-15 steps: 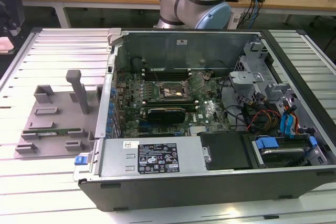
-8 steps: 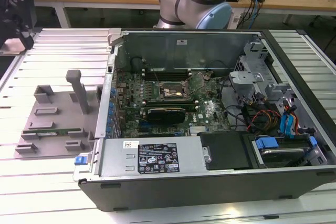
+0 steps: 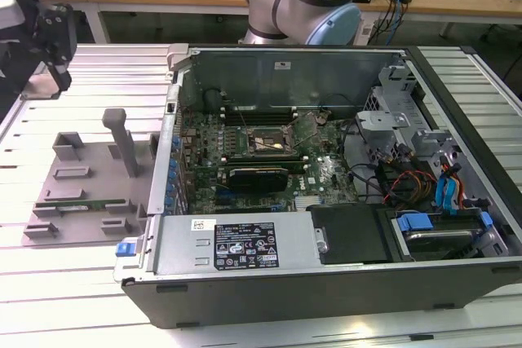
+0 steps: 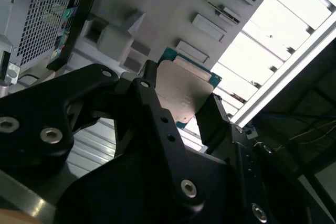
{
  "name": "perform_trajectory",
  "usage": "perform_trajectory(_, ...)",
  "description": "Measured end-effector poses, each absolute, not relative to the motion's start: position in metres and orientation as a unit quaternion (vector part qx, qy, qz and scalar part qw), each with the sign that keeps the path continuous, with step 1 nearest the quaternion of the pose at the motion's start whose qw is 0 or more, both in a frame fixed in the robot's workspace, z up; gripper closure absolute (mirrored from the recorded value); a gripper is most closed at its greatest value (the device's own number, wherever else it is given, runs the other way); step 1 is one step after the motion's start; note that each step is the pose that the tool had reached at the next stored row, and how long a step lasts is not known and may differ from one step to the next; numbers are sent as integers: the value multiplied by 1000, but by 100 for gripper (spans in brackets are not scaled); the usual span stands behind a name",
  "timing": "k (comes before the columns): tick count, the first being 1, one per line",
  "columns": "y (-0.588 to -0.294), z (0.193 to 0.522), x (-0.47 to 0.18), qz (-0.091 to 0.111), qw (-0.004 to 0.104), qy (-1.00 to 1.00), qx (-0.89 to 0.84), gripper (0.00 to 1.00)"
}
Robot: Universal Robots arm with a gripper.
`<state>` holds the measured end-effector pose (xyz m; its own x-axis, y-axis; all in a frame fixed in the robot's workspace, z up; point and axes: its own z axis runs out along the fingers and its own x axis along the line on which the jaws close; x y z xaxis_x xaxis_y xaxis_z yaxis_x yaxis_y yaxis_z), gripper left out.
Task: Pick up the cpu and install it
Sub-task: 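Pick up the cpu and move it towards the insertion slot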
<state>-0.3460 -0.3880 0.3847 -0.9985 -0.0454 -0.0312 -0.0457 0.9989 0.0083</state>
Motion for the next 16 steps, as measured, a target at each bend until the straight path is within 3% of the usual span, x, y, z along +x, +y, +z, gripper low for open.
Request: perform_trajectory(16,-388,373,-289,5,15,1000,-23,45)
